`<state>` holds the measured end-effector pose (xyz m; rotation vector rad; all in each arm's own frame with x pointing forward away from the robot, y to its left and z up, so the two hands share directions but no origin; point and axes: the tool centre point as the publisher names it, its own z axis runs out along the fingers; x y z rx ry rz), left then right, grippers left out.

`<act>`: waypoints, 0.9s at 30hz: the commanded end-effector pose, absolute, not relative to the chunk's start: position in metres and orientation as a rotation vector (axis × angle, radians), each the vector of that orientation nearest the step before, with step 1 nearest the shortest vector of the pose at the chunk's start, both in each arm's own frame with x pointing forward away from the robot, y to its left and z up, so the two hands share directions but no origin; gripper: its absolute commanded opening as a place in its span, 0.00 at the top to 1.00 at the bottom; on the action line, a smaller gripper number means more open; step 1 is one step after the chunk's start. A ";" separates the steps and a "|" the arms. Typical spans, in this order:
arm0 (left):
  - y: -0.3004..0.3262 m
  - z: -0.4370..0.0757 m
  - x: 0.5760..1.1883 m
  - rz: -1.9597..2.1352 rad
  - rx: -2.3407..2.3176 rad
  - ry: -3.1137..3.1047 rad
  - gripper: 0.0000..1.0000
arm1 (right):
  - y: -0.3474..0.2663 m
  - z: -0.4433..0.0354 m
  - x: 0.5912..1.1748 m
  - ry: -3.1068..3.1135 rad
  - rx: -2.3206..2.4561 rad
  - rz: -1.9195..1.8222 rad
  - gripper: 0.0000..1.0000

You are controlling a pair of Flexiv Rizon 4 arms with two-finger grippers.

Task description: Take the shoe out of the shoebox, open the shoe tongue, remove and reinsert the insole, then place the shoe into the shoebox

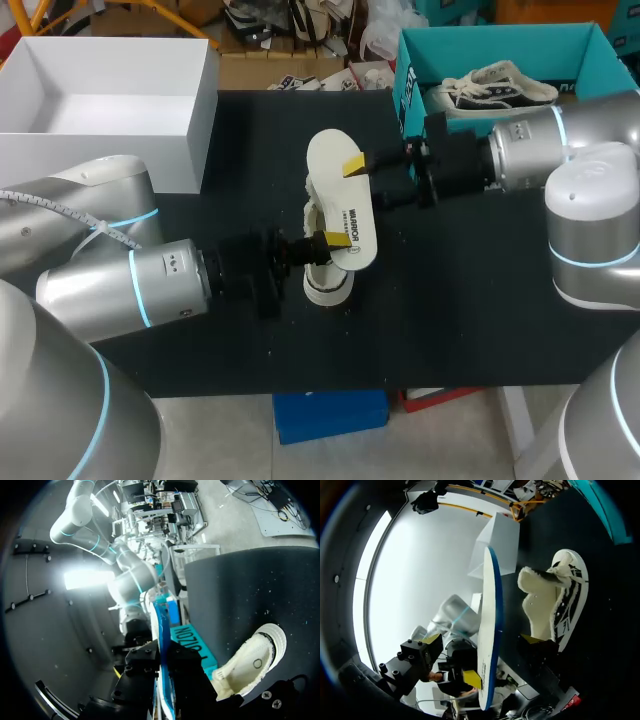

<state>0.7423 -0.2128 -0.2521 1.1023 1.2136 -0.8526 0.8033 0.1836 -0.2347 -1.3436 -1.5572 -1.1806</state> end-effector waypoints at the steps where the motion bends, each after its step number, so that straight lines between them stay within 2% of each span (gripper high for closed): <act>1: -0.214 -0.256 0.746 -1.035 1.322 1.118 1.00 | 0.192 -0.242 0.806 -1.549 -1.339 -1.185 0.24; 2: -0.214 -0.256 0.746 -1.035 1.322 1.118 1.00 | 0.193 -0.242 0.806 -1.547 -1.338 -1.185 0.27; 5: -0.214 -0.256 0.746 -1.035 1.322 1.118 1.00 | 0.197 -0.244 0.808 -1.547 -1.332 -1.182 0.50; 8: -0.214 -0.256 0.746 -1.035 1.322 1.118 1.00 | 0.200 -0.246 0.809 -1.548 -1.326 -1.178 0.55; 9: -0.214 -0.256 0.746 -1.035 1.322 1.118 1.00 | 0.201 -0.246 0.809 -1.547 -1.325 -1.176 0.60; 10: -0.214 -0.256 0.746 -1.035 1.322 1.118 1.00 | 0.201 -0.248 0.809 -1.547 -1.324 -1.174 0.70; 11: -0.214 -0.256 0.746 -1.035 1.322 1.118 1.00 | 0.201 -0.248 0.809 -1.546 -1.327 -1.170 0.90; 12: -0.214 -0.256 0.746 -1.035 1.322 1.118 1.00 | 0.201 -0.250 0.809 -1.544 -1.330 -1.162 1.00; 26: -0.214 -0.256 0.746 -1.035 1.322 1.118 1.00 | 0.201 -0.251 0.809 -1.543 -1.335 -1.156 1.00; 27: -0.214 -0.255 0.746 -1.035 1.321 1.116 0.93 | 0.201 -0.251 0.809 -1.543 -1.335 -1.156 1.00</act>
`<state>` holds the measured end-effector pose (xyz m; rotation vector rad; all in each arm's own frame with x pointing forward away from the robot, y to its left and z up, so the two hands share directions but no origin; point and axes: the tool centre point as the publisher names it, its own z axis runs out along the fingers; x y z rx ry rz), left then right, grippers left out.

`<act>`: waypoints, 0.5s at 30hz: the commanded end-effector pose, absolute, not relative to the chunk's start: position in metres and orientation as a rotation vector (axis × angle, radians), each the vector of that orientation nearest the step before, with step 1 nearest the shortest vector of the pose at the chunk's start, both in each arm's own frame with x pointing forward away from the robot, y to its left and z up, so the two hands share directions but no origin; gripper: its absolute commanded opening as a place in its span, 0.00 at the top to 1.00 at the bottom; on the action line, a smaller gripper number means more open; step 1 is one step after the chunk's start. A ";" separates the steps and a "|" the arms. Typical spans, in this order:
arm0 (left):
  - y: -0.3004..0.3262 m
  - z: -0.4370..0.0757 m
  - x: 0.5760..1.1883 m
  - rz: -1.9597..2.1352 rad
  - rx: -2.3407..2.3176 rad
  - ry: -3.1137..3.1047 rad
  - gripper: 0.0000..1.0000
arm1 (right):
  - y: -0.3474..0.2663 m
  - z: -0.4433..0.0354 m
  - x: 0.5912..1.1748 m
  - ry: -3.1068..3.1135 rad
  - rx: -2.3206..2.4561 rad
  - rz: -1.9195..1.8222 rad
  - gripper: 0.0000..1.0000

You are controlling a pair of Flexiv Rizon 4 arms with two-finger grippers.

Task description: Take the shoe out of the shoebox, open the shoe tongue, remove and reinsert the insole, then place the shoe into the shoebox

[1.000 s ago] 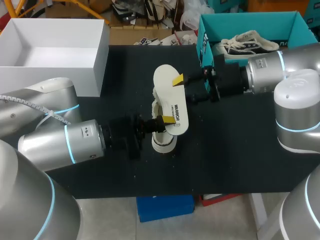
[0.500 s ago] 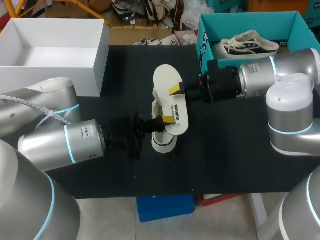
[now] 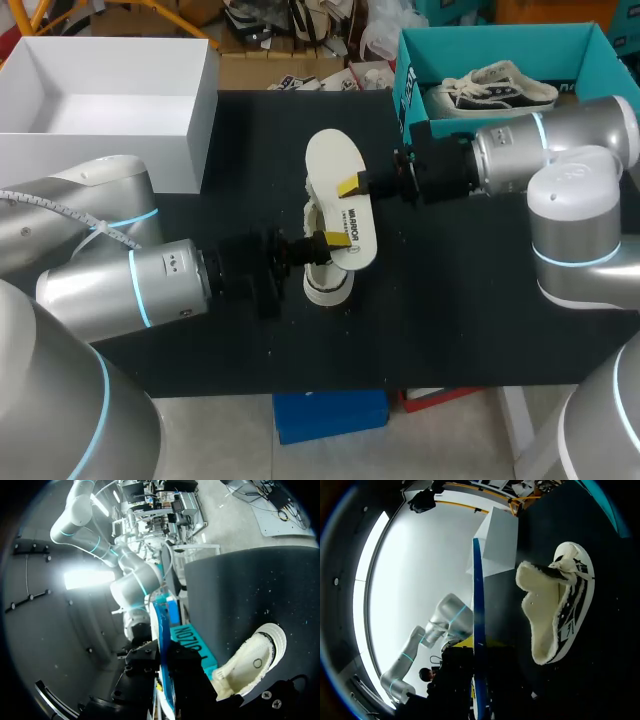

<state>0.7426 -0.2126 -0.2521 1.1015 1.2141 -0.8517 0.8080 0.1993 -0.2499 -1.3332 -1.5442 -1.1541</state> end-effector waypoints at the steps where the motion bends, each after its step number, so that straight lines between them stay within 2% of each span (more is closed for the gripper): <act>1: -0.214 -0.254 0.745 -1.034 1.324 1.108 0.00 | 0.201 -0.251 0.809 -1.543 -1.335 -1.156 1.00; 15: -0.175 -0.240 0.713 -0.937 1.304 1.332 0.00 | 0.201 -0.251 0.809 -1.543 -1.335 -1.156 1.00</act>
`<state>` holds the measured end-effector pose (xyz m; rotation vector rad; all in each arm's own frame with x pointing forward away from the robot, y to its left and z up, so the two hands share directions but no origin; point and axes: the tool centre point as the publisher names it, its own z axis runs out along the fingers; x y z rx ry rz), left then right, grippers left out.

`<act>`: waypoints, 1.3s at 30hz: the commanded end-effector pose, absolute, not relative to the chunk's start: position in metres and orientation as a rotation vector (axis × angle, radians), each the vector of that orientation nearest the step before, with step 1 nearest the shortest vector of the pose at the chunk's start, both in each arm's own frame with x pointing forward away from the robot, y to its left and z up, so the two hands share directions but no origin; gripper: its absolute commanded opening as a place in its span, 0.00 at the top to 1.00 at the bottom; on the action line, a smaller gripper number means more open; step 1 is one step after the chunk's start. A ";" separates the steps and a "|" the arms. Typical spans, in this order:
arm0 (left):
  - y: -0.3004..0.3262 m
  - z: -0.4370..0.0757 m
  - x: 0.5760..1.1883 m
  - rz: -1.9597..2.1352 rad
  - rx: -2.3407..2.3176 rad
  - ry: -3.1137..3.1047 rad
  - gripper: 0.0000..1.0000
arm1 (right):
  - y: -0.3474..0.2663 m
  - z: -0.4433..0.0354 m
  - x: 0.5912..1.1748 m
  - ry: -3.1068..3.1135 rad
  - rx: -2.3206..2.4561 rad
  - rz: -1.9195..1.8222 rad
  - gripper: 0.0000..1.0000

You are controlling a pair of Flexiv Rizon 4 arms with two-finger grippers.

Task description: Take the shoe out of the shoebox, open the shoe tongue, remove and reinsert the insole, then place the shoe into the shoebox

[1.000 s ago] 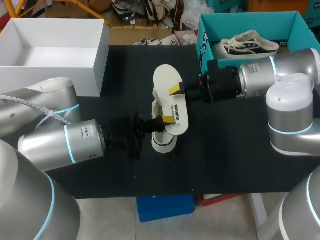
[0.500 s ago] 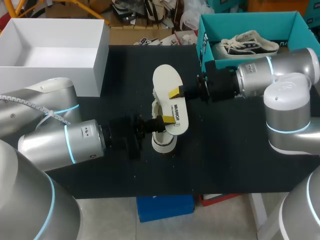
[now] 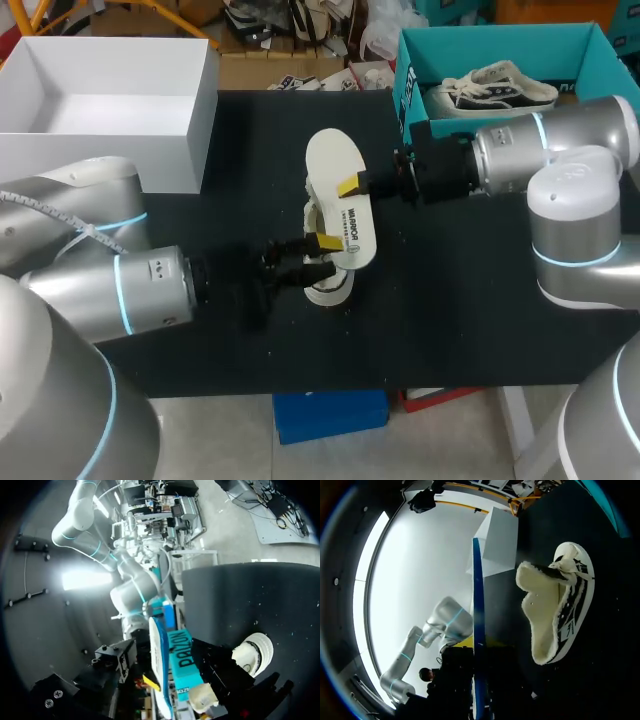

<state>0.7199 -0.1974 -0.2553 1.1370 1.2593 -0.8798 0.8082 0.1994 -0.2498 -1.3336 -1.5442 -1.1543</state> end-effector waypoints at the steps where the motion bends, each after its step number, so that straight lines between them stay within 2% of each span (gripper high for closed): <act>1: -0.170 -0.240 0.711 -0.918 1.304 1.360 0.00 | 0.201 -0.251 0.809 -1.543 -1.335 -1.156 1.00; 8: -0.150 -0.235 0.705 -0.813 1.224 1.521 0.00 | 0.201 -0.251 0.809 -1.543 -1.335 -1.156 1.00; 23: -0.150 -0.235 0.705 -0.813 1.224 1.521 0.00 | 0.201 -0.251 0.809 -1.543 -1.335 -1.156 1.00; 39: -0.170 -0.232 0.709 -0.888 1.037 1.694 0.00 | 0.201 -0.251 0.809 -1.543 -1.335 -1.156 1.00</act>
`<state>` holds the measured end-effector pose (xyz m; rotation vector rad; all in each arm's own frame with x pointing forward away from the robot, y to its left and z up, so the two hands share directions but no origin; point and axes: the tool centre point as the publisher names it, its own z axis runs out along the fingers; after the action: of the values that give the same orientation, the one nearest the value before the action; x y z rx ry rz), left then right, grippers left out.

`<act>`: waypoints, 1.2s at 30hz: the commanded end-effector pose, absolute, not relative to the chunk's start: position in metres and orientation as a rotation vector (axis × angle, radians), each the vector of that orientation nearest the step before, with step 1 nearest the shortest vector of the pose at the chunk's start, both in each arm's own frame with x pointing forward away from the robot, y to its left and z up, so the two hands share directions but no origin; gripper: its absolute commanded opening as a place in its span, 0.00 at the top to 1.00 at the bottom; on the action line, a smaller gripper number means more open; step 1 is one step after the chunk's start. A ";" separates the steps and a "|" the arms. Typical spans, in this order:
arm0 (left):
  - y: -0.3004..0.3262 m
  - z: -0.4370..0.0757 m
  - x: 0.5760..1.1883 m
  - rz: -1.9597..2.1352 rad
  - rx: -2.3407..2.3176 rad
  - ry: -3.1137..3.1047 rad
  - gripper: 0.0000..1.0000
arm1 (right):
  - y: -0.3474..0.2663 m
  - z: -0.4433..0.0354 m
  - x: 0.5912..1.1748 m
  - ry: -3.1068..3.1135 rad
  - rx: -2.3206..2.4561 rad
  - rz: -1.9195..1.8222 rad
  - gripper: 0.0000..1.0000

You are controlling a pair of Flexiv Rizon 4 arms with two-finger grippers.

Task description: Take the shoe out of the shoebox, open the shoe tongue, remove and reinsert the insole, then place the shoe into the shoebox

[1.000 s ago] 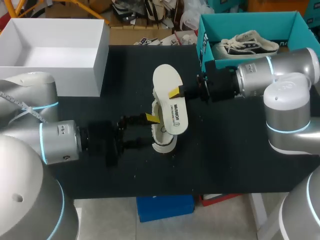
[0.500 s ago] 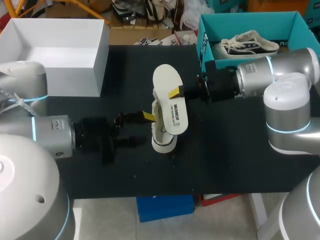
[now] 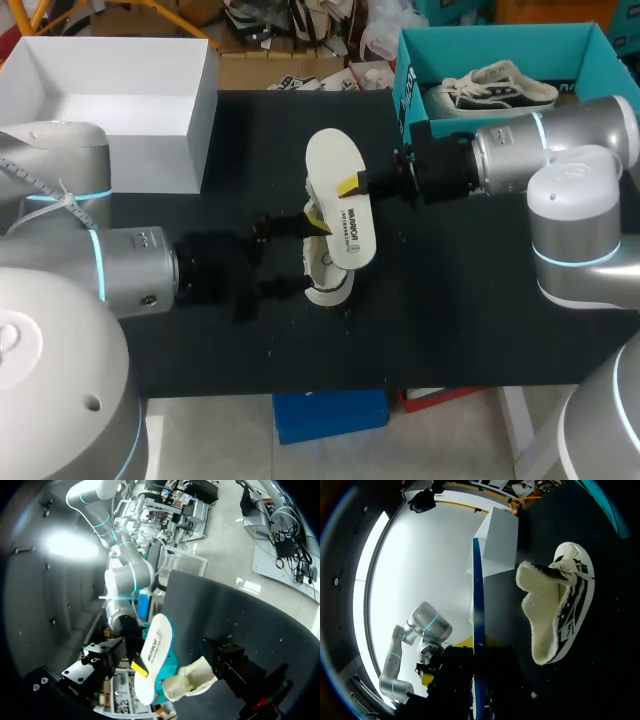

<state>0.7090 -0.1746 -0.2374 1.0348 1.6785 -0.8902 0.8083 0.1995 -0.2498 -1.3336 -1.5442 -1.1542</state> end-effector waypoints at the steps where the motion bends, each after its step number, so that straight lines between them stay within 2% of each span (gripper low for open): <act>1: -0.170 -0.230 0.708 -0.916 1.027 1.672 0.00 | 0.201 -0.251 0.809 -1.543 -1.335 -1.156 1.00; 8: -0.167 -0.218 0.714 -0.926 0.935 1.722 0.00 | 0.201 -0.251 0.809 -1.543 -1.335 -1.156 1.00; 26: -0.162 -0.175 0.705 -0.791 1.273 1.628 0.00 | 0.201 -0.251 0.809 -1.543 -1.335 -1.156 1.00; 36: -0.165 -0.156 0.717 -0.781 1.210 1.767 0.00 | 0.201 -0.251 0.809 -1.543 -1.335 -1.156 1.00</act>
<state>0.7160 -0.1659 -0.1633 1.1281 1.6305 -0.8606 0.8084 0.1996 -0.2498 -1.3335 -1.5441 -1.1542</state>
